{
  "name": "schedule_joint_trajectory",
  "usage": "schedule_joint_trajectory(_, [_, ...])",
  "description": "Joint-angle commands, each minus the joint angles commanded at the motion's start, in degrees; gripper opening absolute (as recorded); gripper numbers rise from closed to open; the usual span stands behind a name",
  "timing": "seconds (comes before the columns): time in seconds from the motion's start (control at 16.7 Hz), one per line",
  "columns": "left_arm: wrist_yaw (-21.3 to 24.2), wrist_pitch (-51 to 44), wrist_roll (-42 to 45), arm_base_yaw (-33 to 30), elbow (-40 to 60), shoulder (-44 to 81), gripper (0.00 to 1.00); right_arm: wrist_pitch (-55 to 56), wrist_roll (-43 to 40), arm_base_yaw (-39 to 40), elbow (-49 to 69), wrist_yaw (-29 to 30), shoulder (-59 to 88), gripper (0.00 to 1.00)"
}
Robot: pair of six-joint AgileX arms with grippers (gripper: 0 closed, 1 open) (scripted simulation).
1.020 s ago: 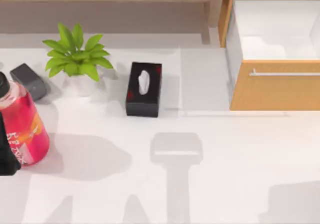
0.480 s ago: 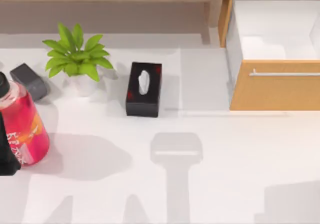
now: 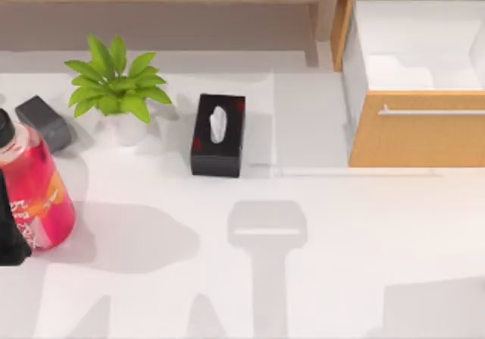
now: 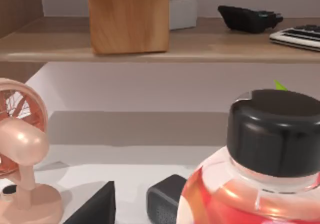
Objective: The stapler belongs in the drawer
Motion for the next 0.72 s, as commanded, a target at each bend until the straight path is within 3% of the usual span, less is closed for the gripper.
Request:
schedule_joint_trajectory(0.3, [0.0, 0.0, 0.0, 0.0, 0.0, 0.0, 1.0, 0.9, 1.0, 0.7, 3.3, -0.4, -0.1, 0.0])
schedule_joint_trajectory(0.72, [0.0, 0.0, 0.0, 0.0, 0.0, 0.0, 1.0, 4.2, 7.0, 4.7, 25.5, -2.7, 5.3, 0.0])
